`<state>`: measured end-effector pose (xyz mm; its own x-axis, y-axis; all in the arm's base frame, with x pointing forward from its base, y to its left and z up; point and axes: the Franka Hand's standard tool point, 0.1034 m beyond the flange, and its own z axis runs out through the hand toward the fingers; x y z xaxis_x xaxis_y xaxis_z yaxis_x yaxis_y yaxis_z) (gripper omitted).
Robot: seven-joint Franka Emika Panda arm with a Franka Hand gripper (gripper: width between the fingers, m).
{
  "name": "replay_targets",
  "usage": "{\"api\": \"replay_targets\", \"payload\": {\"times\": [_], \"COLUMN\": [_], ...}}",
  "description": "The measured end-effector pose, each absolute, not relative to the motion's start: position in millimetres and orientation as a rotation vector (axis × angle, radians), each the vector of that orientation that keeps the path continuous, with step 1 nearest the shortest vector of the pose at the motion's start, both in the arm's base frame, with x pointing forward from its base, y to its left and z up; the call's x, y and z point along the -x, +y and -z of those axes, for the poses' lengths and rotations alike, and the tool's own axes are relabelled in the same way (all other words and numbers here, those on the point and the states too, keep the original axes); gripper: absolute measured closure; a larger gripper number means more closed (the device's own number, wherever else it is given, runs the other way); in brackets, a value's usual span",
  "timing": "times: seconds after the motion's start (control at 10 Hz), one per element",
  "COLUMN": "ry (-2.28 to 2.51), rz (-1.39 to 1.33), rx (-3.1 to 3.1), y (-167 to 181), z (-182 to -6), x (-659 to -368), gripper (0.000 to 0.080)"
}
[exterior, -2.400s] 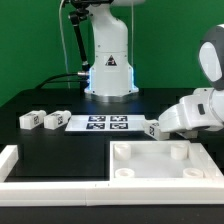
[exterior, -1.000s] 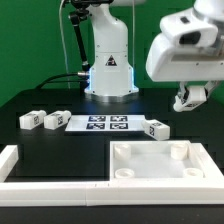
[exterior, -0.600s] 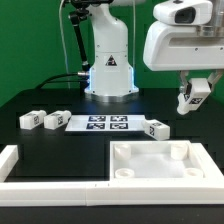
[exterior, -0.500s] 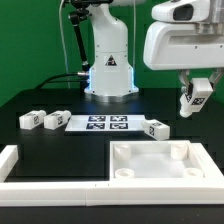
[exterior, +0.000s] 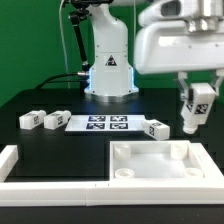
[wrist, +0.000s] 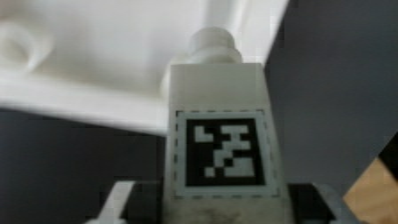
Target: Assemble square table
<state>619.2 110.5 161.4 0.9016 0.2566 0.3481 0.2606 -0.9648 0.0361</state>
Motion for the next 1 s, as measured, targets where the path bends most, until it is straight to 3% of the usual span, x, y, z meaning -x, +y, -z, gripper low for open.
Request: {"api": "replay_targets", "payload": {"times": [0.2,0.6,0.8,1.0], "ry": [-0.424,-0.415,-0.448,-0.429], "rz": [0.704,0.704,0.665,0.664], "rx": [3.005,3.004,3.001,2.97], "y": [114.0,112.6,82.4,85.1], "z": [-155.0,-153.6,-145.7,-136.4], "x": [-612.7,-612.4,-628.1,-640.1], "gripper": [0.0509,0.0509,0.0509,0.0509]}}
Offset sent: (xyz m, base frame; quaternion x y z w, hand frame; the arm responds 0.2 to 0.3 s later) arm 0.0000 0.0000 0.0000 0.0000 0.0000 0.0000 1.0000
